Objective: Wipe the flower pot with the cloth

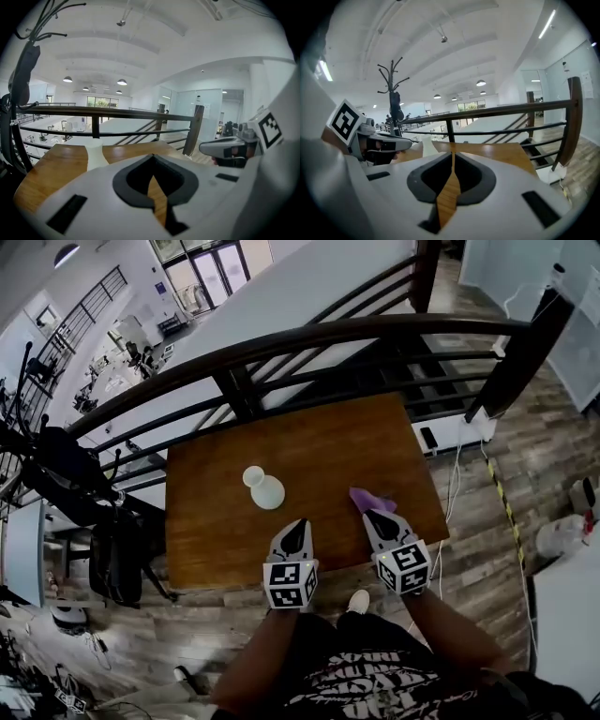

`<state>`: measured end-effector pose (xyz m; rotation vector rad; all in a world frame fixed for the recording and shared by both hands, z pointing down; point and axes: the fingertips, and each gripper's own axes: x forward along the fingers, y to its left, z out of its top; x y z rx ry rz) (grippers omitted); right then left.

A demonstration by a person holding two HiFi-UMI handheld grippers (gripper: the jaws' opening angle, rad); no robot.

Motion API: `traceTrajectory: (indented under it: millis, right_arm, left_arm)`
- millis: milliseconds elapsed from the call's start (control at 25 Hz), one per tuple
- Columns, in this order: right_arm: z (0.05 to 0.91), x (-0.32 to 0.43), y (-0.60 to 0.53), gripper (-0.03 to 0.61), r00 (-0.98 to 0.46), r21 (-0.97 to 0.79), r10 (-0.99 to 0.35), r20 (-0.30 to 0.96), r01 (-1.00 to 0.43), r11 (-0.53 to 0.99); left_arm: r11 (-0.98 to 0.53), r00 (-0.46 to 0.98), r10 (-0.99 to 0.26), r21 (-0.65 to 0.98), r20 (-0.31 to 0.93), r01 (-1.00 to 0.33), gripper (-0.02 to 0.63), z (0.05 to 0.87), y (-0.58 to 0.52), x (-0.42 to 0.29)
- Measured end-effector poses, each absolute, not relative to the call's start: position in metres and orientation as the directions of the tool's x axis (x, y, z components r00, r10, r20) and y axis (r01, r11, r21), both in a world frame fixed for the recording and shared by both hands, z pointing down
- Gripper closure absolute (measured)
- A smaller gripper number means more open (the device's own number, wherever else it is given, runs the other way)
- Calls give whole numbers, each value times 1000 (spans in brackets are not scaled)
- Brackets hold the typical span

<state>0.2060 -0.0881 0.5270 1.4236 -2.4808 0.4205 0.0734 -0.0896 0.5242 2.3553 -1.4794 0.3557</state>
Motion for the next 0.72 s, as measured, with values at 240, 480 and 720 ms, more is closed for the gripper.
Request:
traceTrajectory:
  millis: [240, 480, 720]
  right_arm:
    - [588, 236, -107, 462, -431, -156, -732, 527, -896, 416]
    - [659, 250, -111, 418, -333, -126, -642, 690, -929, 347]
    - [727, 267, -110, 351, -232, -65, -524, 820, -946, 318]
  left_arm:
    - [-442, 459, -775, 146, 435, -885, 615, 553, -113, 86]
    - [-523, 533, -685, 174, 497, -834, 615, 599, -130, 100]
    - [-553, 569, -629, 210, 530, -807, 615, 629, -153, 108]
